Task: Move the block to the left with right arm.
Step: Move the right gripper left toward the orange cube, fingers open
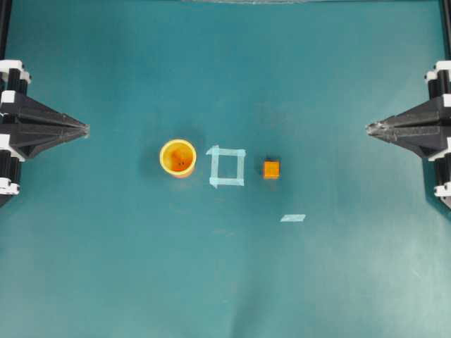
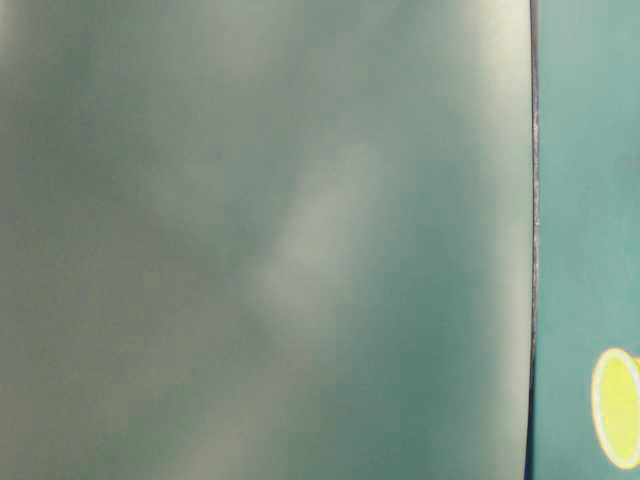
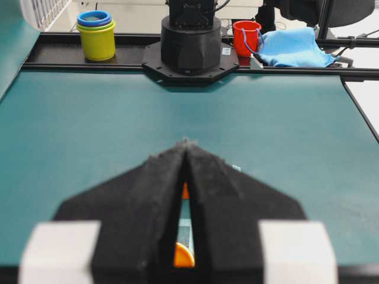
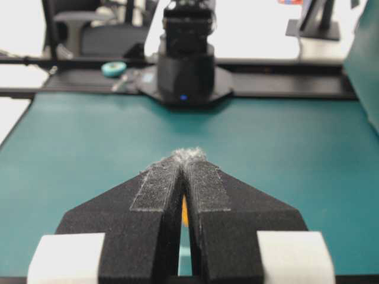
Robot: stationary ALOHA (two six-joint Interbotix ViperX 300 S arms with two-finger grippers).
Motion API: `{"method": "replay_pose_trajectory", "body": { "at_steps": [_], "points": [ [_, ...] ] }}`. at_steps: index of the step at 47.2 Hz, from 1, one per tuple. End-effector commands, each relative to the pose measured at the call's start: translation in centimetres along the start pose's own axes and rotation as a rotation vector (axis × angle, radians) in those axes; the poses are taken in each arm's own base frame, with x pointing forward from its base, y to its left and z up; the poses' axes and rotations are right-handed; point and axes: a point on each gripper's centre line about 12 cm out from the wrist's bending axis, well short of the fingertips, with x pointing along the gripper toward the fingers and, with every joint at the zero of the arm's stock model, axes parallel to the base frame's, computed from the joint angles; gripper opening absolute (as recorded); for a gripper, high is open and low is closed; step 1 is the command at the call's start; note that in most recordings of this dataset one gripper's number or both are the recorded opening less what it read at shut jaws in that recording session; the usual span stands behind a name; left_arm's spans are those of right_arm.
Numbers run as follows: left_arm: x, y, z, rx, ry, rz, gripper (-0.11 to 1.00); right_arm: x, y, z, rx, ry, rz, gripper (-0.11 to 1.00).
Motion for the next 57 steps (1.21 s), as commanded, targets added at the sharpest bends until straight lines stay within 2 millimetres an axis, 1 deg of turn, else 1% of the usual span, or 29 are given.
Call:
{"method": "replay_pose_trajectory", "body": {
  "at_steps": [1, 10, 16, 21, 29, 32, 37, 43, 47, 57],
  "points": [
    [-0.1, -0.3, 1.2, 0.017, -0.019, -0.015, 0.0, 0.3, 0.0, 0.6, 0.015, -0.014, 0.001, 0.0],
    [-2.0, -0.2, 1.2, 0.019, 0.018, -0.012, 0.0, 1.2, 0.0, 0.8, 0.058, 0.066, -0.003, 0.0],
    [-3.6, -0.2, 1.8, 0.019, 0.02, -0.011, 0.0, 1.9, 0.0, -0.1, 0.076, 0.158, -0.008, 0.0],
    [-4.7, -0.2, 2.0, 0.018, 0.023, -0.01, 0.0, 2.3, 0.0, -0.7, 0.082, 0.198, -0.009, 0.0],
    [-5.9, -0.2, 1.7, 0.006, 0.043, -0.011, 0.0, 3.2, 0.0, -1.5, 0.084, 0.242, -0.01, 0.02],
    [-6.0, -0.1, 1.7, 0.003, 0.044, -0.009, 0.0, 3.6, 0.0, -1.9, 0.085, 0.262, -0.012, 0.08],
    [-6.0, -0.1, 1.6, 0.003, 0.054, -0.009, 0.0, 4.5, -0.1, -2.8, 0.084, 0.308, -0.015, 0.28],
    [-6.0, -0.1, 1.4, 0.001, 0.06, -0.009, 0.0, 5.8, -0.2, -4.6, 0.086, 0.383, -0.025, 0.45],
    [-6.0, -0.1, 1.4, 0.001, 0.06, -0.009, 0.0, 6.8, -0.4, -5.8, 0.085, 0.436, -0.033, 0.5],
    [-6.0, -0.1, 1.3, 0.001, 0.061, -0.009, 0.0, 10.0, -1.0, -9.7, 0.083, 0.646, -0.057, 0.56]
  ]
}}
